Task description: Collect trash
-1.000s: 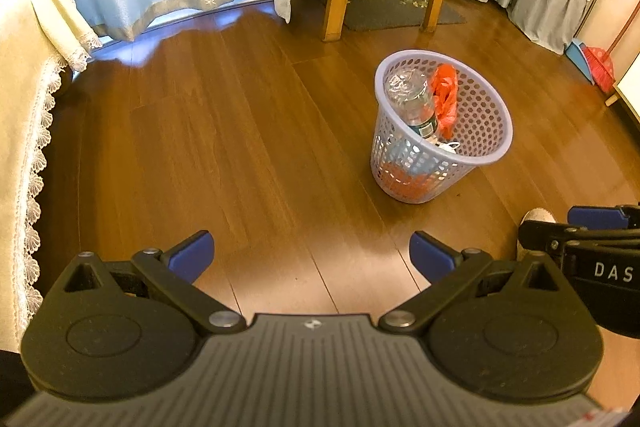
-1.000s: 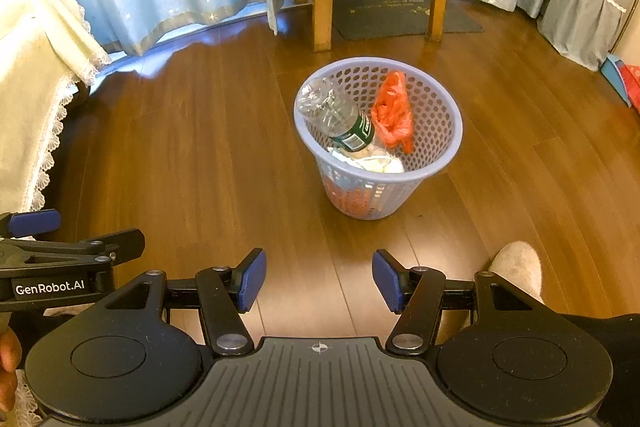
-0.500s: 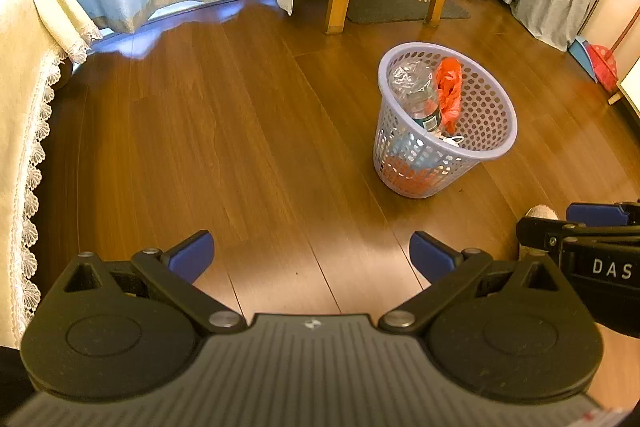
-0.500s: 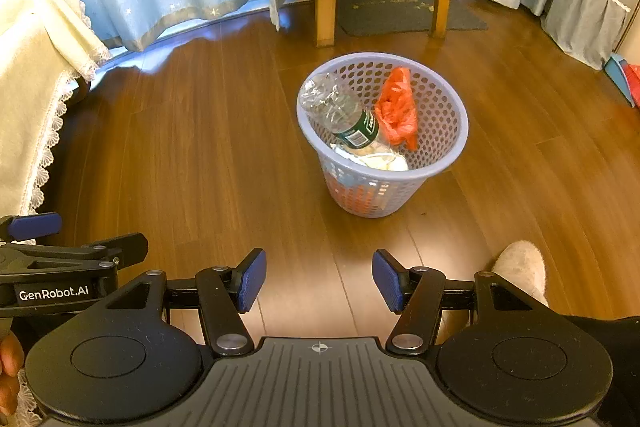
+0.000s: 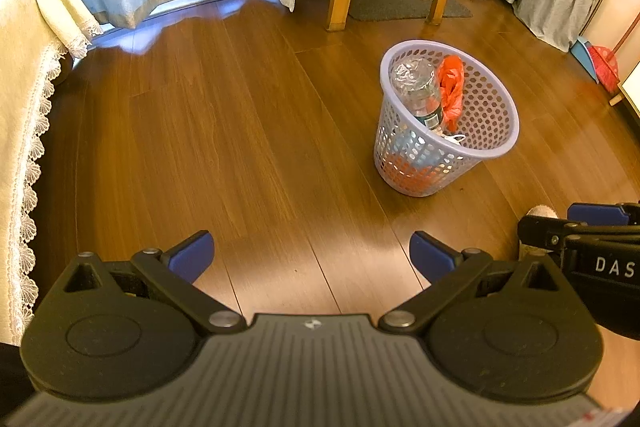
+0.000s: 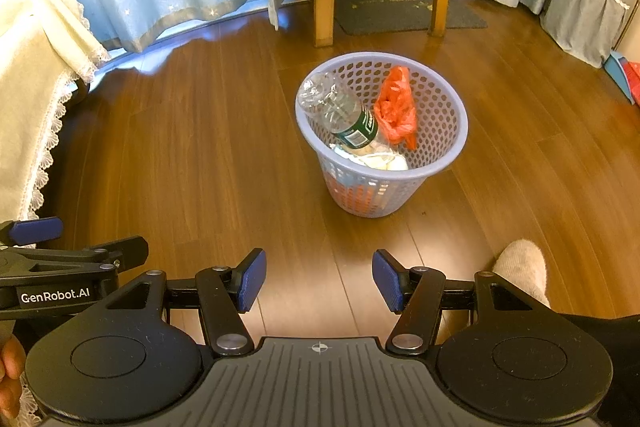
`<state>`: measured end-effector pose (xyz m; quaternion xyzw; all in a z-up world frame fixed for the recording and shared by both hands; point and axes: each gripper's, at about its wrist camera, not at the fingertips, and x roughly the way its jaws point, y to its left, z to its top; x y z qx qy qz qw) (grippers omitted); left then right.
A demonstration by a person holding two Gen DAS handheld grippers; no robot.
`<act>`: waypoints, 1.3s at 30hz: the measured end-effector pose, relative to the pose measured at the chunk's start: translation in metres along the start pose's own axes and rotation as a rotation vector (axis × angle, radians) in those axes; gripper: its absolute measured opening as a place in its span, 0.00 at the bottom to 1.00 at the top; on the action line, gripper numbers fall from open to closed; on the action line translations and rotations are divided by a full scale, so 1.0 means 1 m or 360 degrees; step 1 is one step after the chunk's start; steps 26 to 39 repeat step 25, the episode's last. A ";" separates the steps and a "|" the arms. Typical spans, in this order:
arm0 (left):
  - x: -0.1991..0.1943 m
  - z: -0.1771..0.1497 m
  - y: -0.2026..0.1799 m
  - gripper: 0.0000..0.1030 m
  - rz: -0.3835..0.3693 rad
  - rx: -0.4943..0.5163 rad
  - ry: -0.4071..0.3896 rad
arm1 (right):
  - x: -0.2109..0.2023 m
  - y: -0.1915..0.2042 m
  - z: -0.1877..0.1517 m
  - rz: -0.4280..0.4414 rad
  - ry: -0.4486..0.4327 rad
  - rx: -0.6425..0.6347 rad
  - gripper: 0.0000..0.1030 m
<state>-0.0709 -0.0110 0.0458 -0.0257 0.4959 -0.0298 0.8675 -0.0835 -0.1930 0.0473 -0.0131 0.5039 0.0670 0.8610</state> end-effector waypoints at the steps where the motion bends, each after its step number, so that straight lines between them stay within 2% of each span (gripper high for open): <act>1: 0.000 0.000 -0.001 0.99 0.0002 0.0000 0.0000 | 0.000 0.000 0.000 0.0001 0.0001 0.0001 0.54; 39: -0.001 0.001 0.003 0.99 -0.0007 -0.0039 -0.0023 | -0.002 0.004 0.001 0.0006 0.0002 -0.0001 0.54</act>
